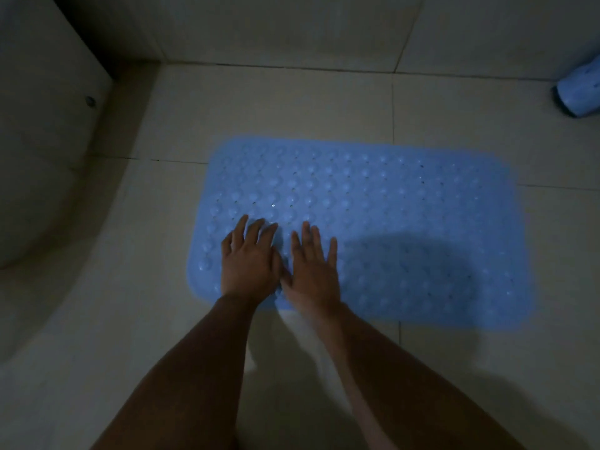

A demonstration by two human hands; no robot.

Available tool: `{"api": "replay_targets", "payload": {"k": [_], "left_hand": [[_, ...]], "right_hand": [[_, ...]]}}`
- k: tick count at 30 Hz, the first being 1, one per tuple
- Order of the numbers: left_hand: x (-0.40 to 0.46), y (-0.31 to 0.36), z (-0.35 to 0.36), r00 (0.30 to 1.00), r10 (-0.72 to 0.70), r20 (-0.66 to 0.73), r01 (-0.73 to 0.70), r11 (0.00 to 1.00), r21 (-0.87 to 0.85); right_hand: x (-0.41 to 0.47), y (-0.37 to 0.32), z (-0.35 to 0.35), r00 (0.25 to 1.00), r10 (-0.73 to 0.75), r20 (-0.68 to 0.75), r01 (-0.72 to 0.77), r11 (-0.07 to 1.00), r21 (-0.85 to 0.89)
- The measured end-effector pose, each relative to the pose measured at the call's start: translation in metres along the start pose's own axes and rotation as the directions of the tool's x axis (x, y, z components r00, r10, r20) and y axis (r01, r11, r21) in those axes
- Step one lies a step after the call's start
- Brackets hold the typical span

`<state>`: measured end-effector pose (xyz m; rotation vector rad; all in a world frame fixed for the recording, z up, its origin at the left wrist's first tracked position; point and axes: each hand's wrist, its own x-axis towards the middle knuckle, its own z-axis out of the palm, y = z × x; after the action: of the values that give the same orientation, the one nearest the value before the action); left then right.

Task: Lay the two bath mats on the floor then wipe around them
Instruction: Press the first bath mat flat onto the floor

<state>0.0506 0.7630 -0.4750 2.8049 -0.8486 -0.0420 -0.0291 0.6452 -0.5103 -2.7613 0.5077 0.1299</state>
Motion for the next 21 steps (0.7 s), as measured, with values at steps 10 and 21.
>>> {"api": "replay_targets", "payload": {"k": [10,21], "left_hand": [[-0.007,-0.027,0.017,0.99,-0.141,0.004,0.141,0.99,0.015],[-0.003,-0.024,0.008,0.997,-0.08,-0.001,0.08,0.997,0.007]], "right_hand": [[-0.005,-0.006,0.004,1.0,0.008,0.027,-0.005,0.996,-0.092],[0.015,-0.003,-0.034,1.0,0.0,-0.009,0.0,1.0,0.016]]}}
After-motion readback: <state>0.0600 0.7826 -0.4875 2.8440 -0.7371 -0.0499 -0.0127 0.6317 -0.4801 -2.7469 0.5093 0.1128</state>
